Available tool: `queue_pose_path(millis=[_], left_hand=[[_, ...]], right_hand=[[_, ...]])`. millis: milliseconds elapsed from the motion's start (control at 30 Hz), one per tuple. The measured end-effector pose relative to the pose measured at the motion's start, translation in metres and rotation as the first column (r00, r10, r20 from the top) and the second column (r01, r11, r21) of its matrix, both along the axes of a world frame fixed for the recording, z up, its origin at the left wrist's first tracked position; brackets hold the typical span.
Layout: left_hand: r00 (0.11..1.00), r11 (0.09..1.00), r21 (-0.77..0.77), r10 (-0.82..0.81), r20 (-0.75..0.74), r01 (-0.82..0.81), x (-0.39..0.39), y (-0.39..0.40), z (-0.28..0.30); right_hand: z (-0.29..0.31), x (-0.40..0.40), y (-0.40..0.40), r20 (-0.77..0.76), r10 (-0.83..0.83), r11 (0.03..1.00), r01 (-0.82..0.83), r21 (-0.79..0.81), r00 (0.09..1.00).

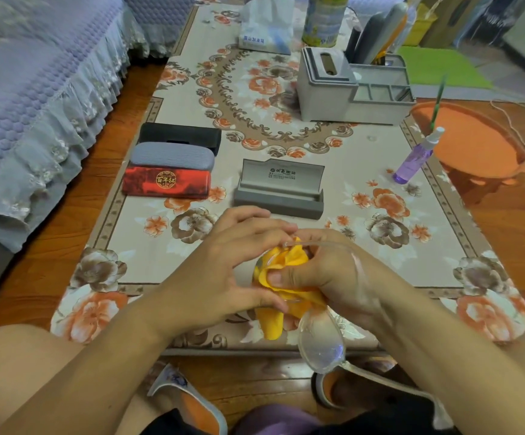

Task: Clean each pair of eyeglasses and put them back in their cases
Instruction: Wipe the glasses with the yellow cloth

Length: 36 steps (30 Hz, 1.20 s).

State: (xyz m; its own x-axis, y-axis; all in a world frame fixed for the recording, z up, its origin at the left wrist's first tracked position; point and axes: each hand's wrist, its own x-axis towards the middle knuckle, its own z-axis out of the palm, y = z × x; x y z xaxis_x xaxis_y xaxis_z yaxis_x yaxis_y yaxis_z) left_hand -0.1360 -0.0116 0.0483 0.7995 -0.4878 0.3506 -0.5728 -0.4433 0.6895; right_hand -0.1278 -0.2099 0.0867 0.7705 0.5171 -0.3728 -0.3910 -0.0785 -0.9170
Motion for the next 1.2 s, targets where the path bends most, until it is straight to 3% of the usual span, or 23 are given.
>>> queue_pose_path(millis=[133, 233, 300, 433, 667, 833, 1000, 1200], left_hand=[[0.999, 0.999, 0.012, 0.038, -0.016, -0.038, -0.001, -0.003, -0.001], [0.996, 0.994, -0.058, 0.089, -0.025, -0.091, -0.002, -0.001, 0.001], [0.993, 0.990, -0.082, 0.116, 0.005, -0.116, -0.004, 0.002, 0.004], [0.995, 0.989, -0.107, 0.103, 0.006, -0.102, -0.009, 0.003, 0.004], [0.998, 0.988, -0.139, 0.067, -0.014, -0.068, -0.010, 0.003, 0.008], [0.999, 0.991, -0.126, 0.052, -0.013, -0.054, -0.005, 0.009, 0.009], [0.997, 0.993, -0.095, 0.064, -0.042, -0.067, -0.001, 0.007, 0.007], [0.995, 0.994, -0.051, 0.094, -0.022, -0.095, 0.005, 0.011, 0.004]], right_hand=[[-0.003, -0.002, 0.005, -0.044, -0.106, 0.992, 0.109, 0.057, 0.993], [-0.002, 0.000, 0.005, 0.022, -0.130, 0.990, 0.129, 0.065, 0.991], [-0.001, 0.002, 0.002, 0.054, -0.098, 0.992, 0.093, 0.085, 0.994], [0.003, 0.004, -0.011, -0.038, 0.055, 0.991, -0.050, 0.123, 0.998], [0.022, 0.017, -0.028, 0.091, 0.353, 0.919, -0.327, -0.218, 0.931], [0.029, 0.020, -0.023, 0.051, 0.393, 0.891, -0.367, -0.268, 0.918], [0.031, 0.021, -0.008, 0.136, 0.340, 0.901, -0.281, -0.331, 0.930], [0.021, 0.017, 0.005, 0.175, 0.182, 0.969, -0.146, -0.199, 0.968]])
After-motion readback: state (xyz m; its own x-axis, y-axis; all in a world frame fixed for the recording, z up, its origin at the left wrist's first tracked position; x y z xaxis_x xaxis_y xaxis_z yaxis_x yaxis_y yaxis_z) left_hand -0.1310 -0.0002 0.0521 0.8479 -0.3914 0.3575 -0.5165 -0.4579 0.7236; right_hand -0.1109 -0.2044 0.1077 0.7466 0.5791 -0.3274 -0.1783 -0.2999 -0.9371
